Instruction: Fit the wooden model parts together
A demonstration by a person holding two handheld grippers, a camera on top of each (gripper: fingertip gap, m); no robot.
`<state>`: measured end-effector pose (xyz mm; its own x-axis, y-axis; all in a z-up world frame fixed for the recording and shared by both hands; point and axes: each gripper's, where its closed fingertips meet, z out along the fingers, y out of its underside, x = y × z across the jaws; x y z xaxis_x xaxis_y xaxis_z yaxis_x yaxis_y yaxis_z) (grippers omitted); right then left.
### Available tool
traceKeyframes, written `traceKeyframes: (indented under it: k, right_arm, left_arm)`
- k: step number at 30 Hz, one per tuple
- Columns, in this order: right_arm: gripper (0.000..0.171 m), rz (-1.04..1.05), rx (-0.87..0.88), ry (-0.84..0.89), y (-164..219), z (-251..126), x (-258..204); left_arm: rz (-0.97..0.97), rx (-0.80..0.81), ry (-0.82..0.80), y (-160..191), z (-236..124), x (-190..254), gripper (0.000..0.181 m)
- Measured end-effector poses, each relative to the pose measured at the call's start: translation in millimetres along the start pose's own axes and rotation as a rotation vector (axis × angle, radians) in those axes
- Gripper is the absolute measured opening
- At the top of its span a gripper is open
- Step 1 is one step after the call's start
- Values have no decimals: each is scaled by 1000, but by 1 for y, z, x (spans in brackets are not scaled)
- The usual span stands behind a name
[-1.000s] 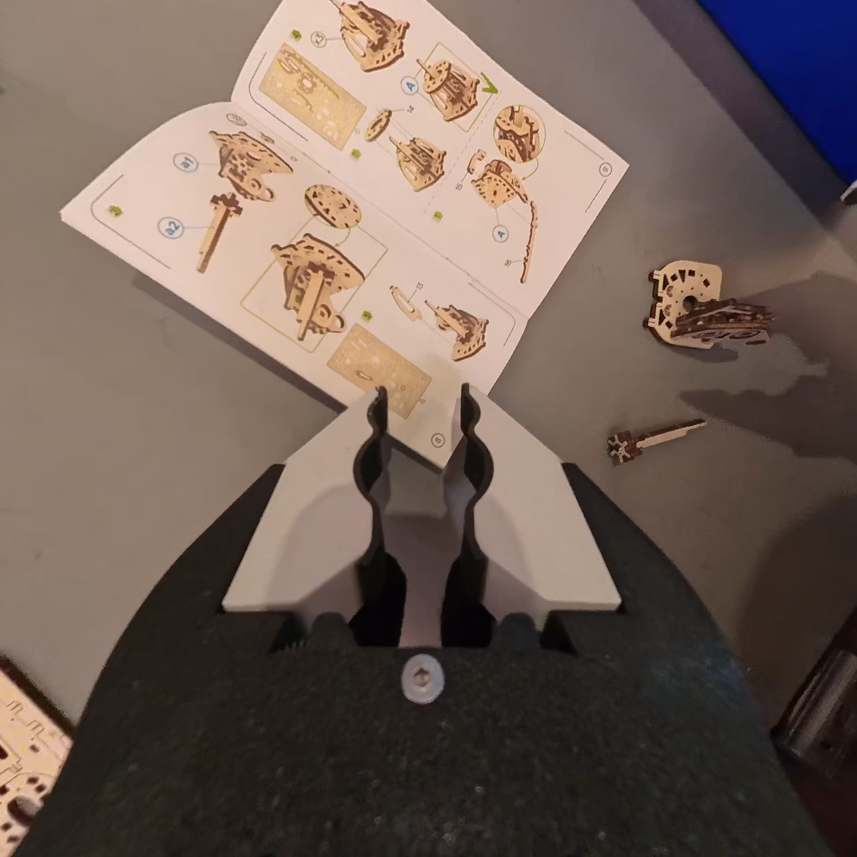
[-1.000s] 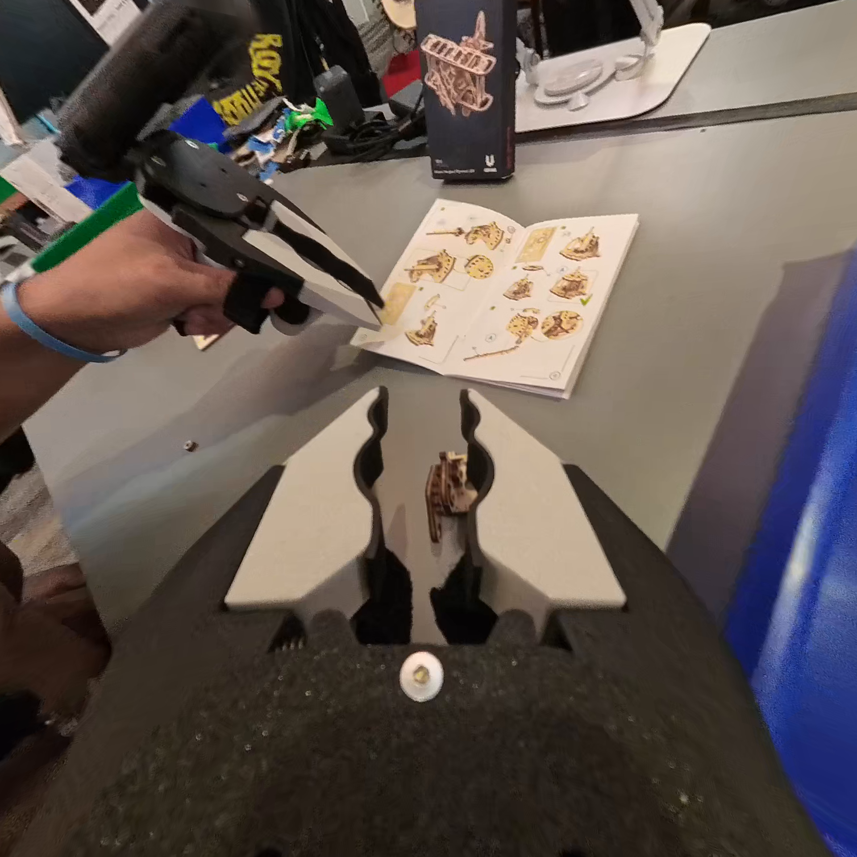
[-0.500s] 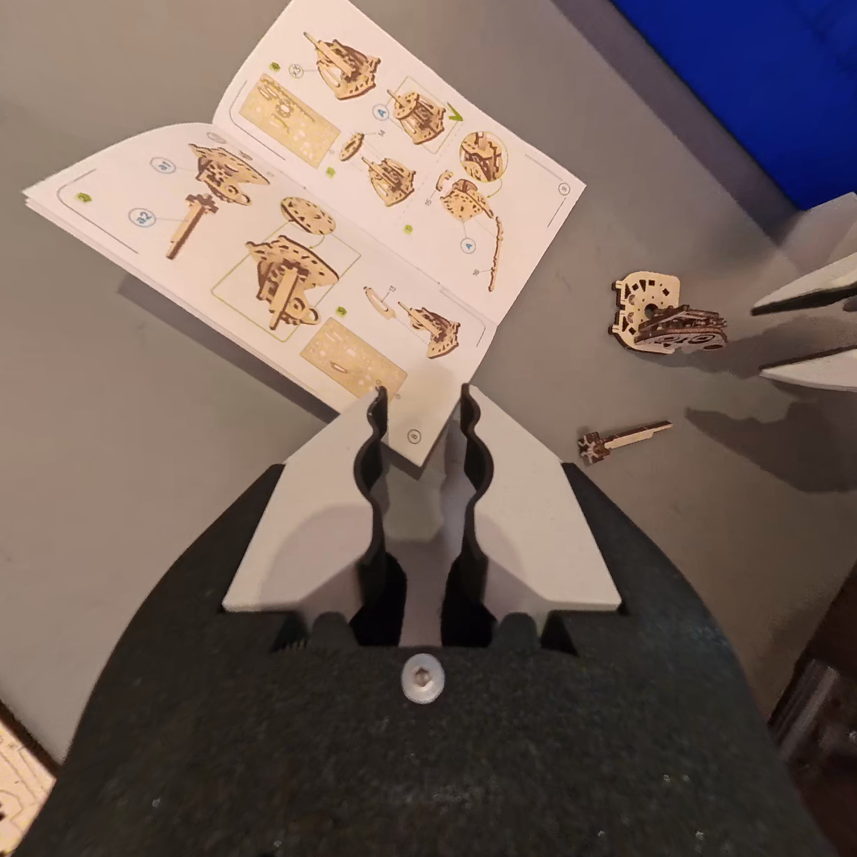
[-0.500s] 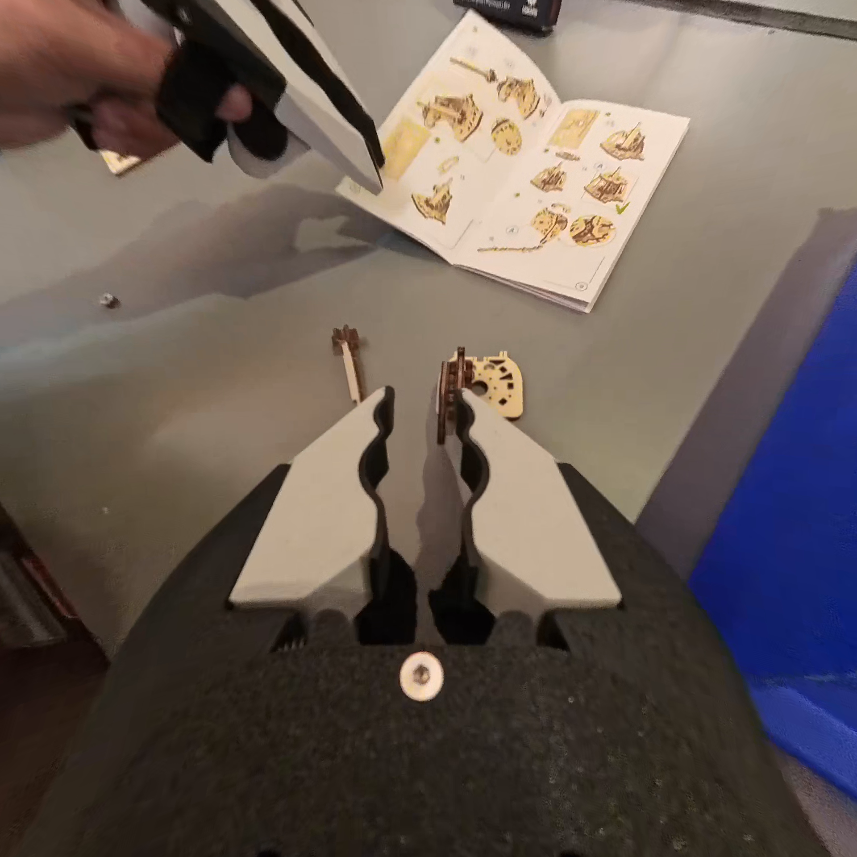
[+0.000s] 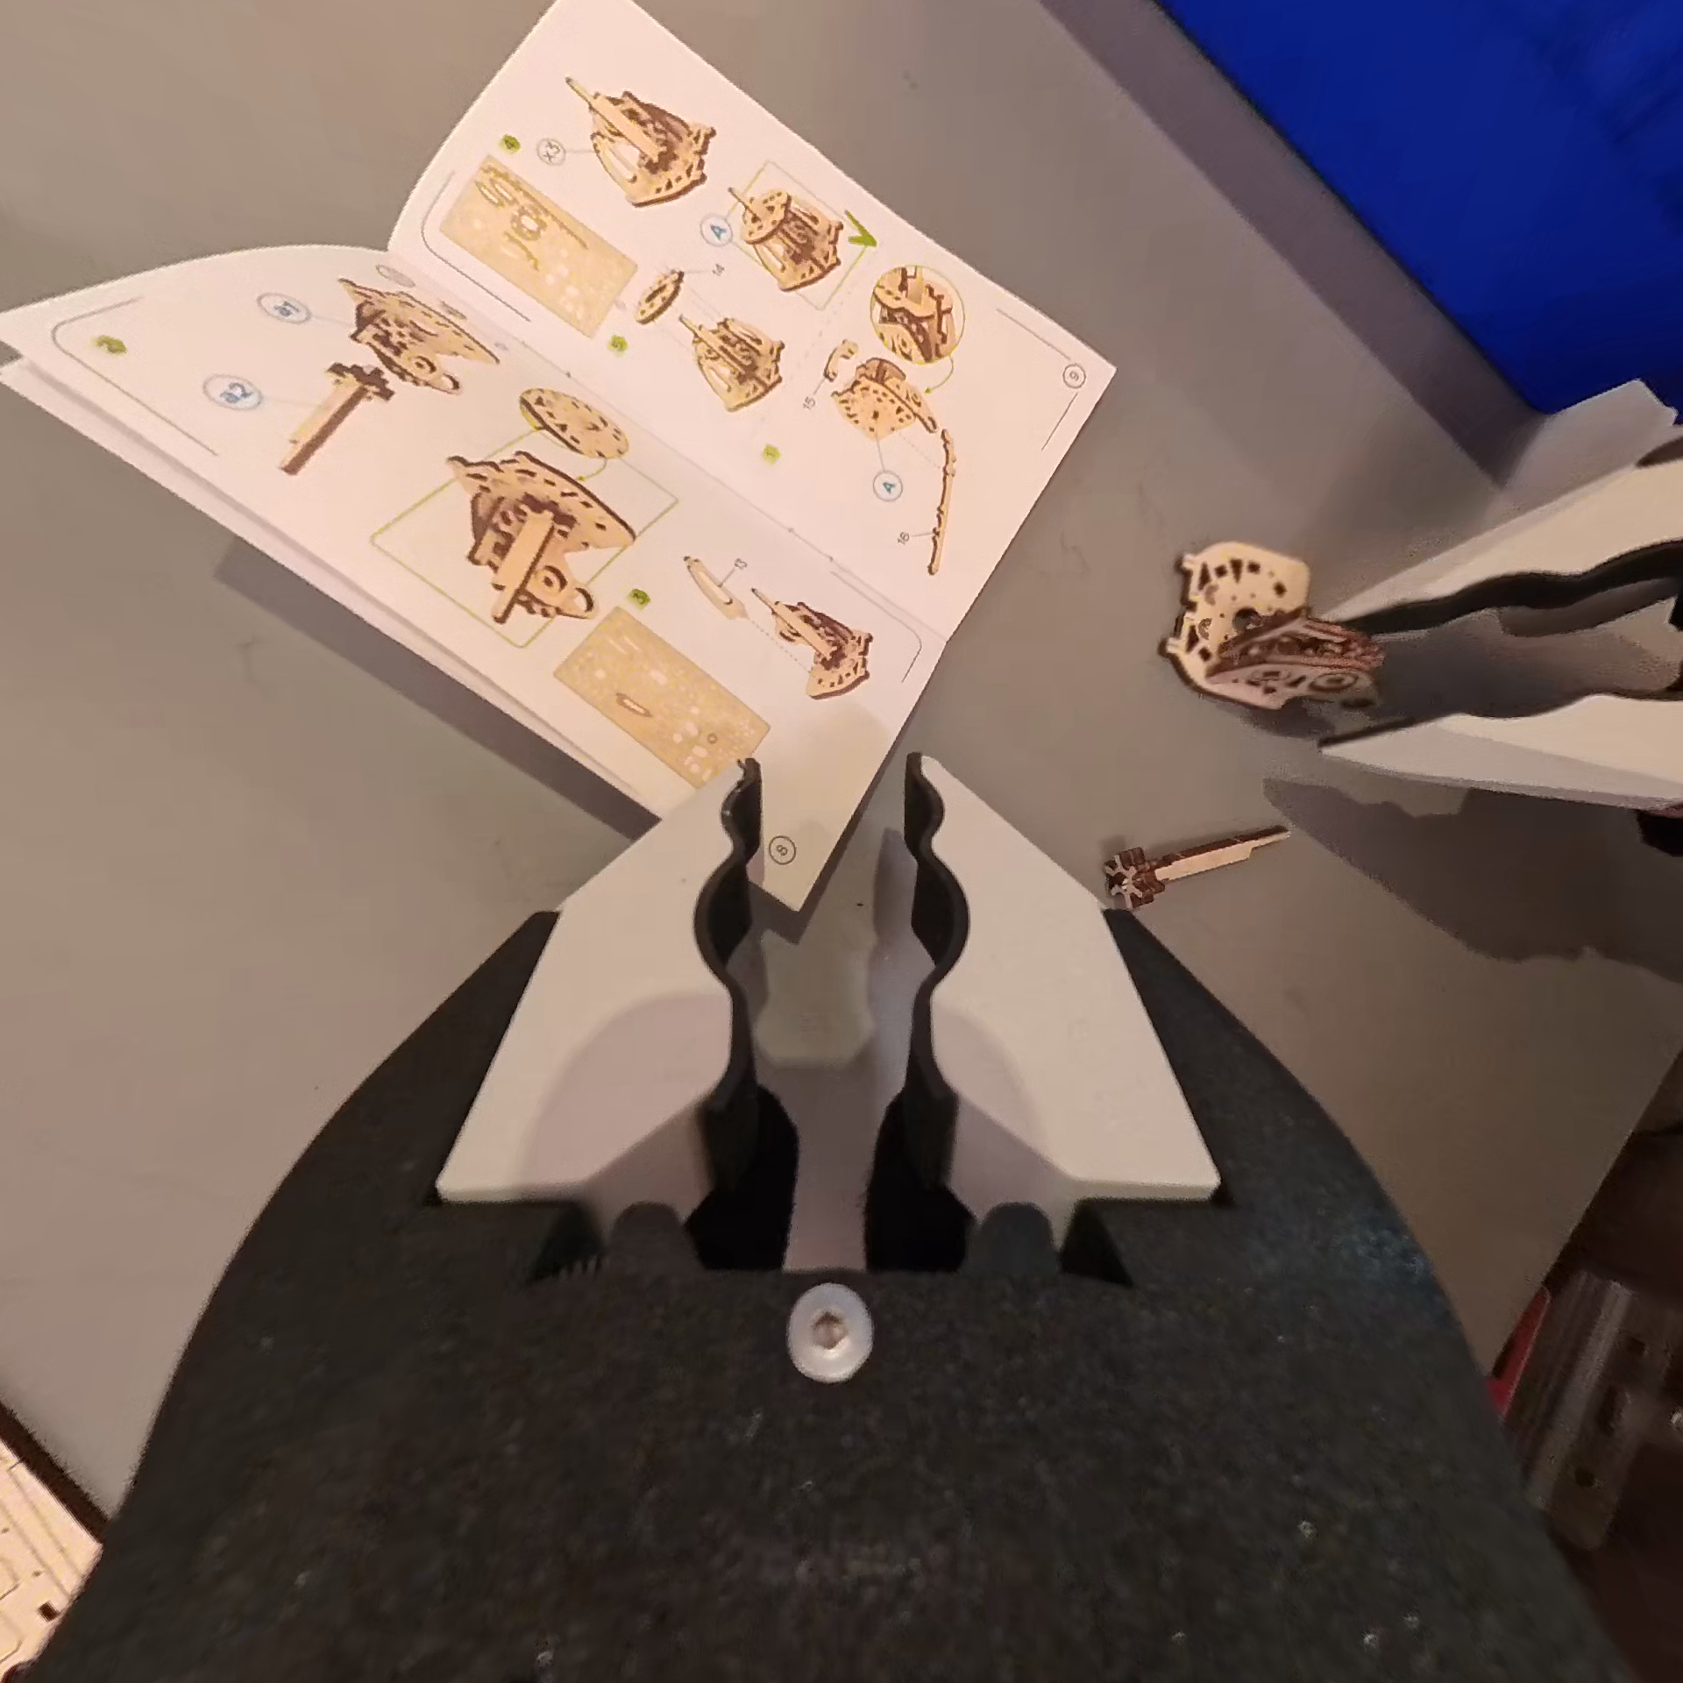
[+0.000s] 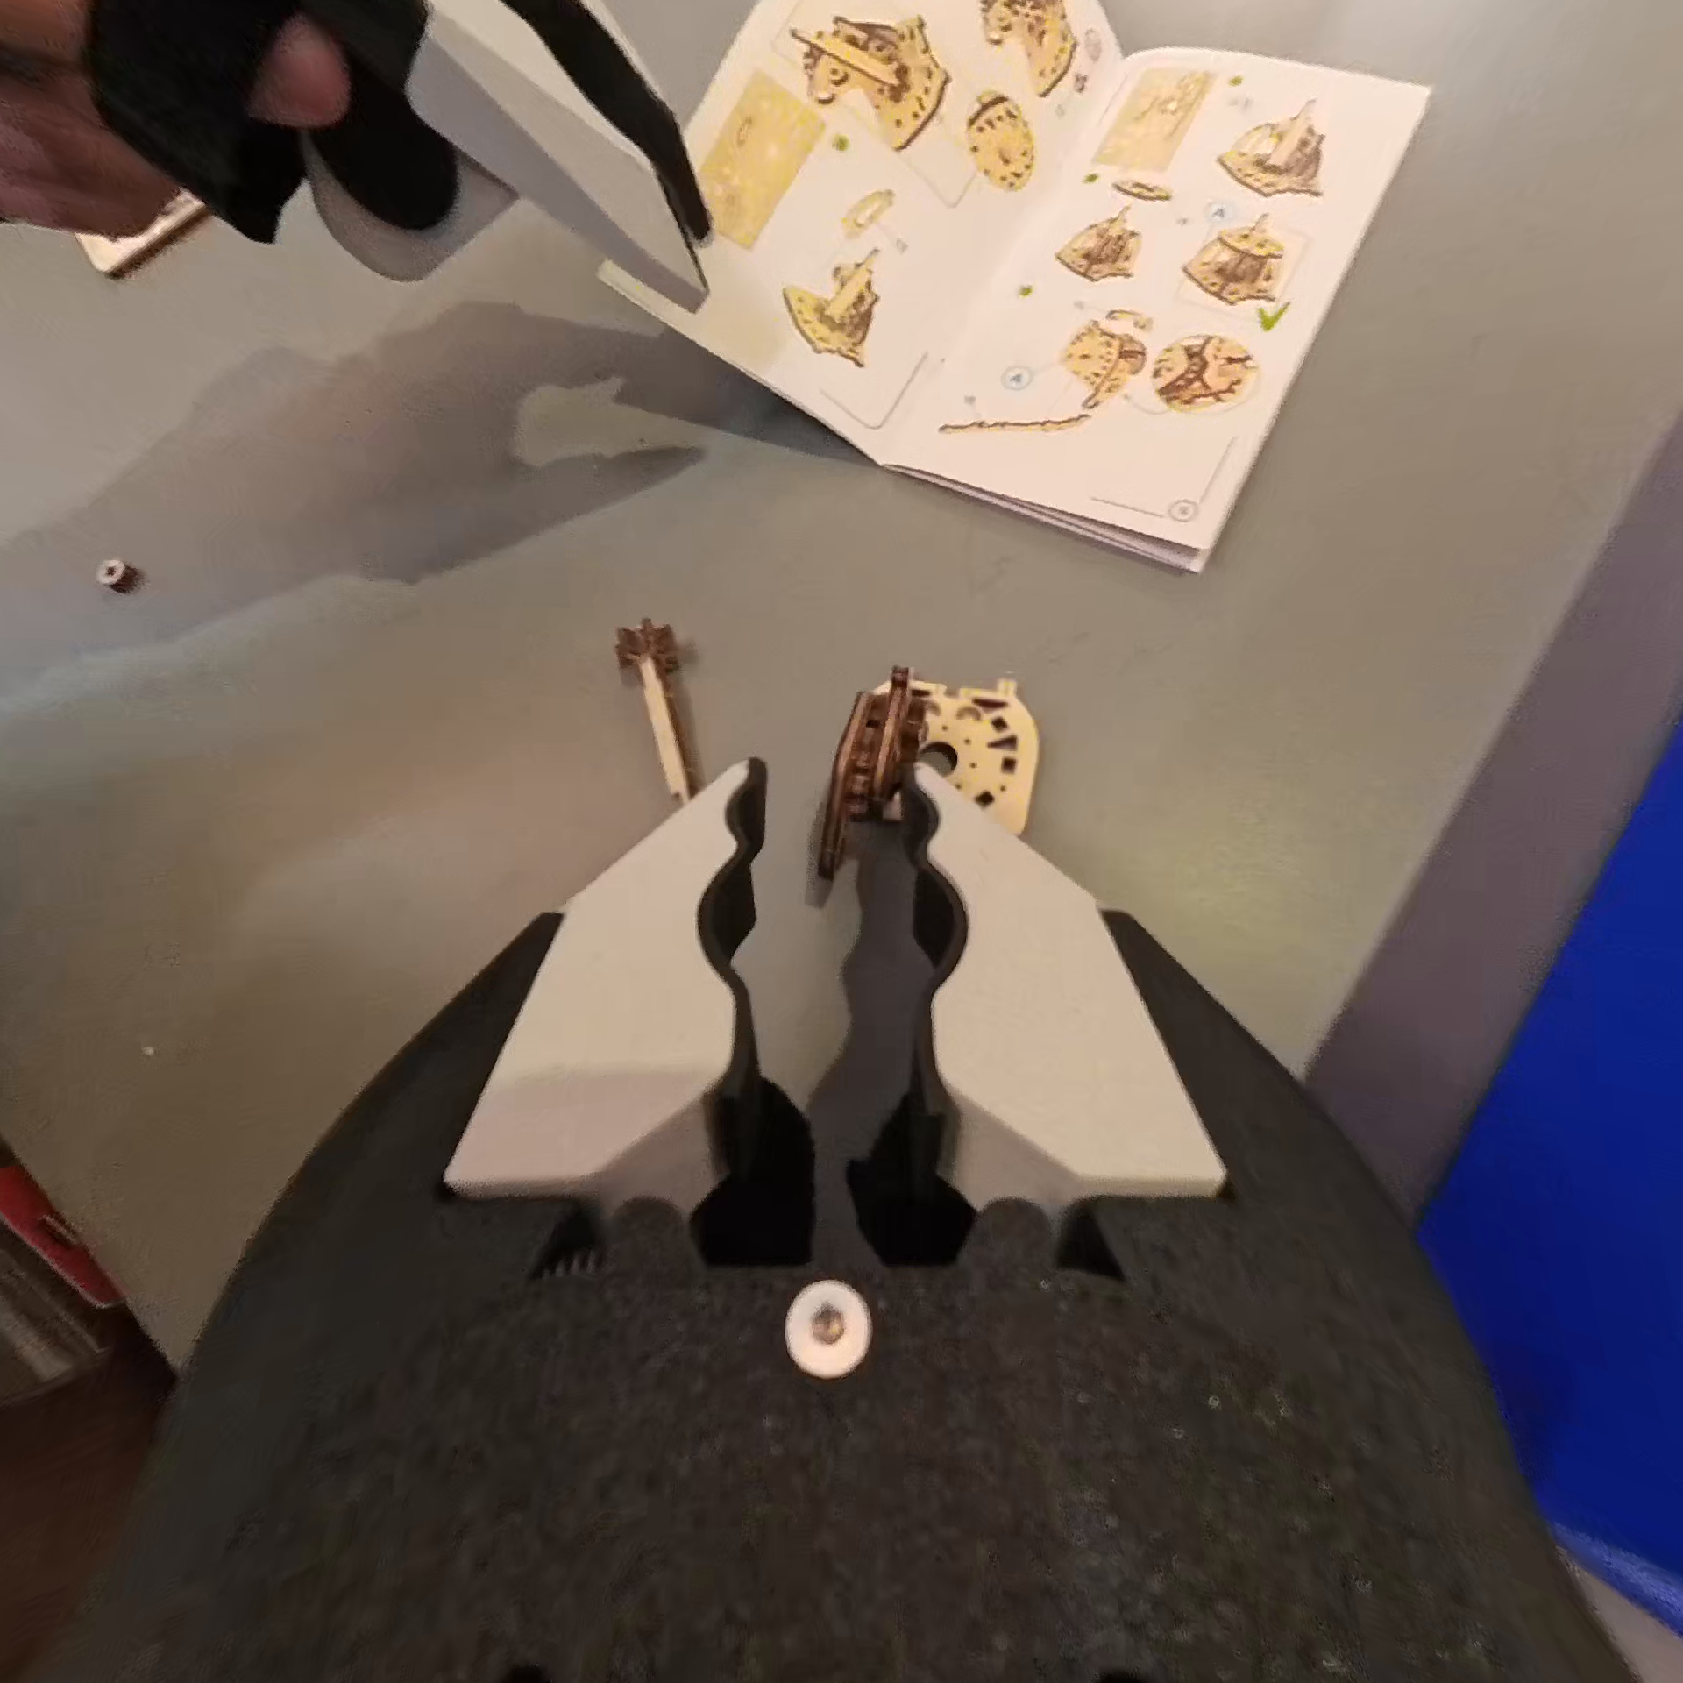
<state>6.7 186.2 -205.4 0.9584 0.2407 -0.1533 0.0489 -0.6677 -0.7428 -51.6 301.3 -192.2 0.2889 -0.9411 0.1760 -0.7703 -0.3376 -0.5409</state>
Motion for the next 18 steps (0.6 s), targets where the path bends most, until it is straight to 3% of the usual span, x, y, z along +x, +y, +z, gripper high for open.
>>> traceKeyframes:
  k: [5, 11, 18]
  right_arm:
    - [29, 50, 42, -93, -10, 2, -23]
    - [32, 18, 30, -60, -3, -6, -12]
    - [54, -90, 51, -29, 1, -3, 0]
  left_arm:
    - [-5, -6, 6, 2, 1, -2, 29]
    - [9, -19, 19, 2, 2, 0, 29]
    - [50, -31, 22, -3, -2, 6, 29]
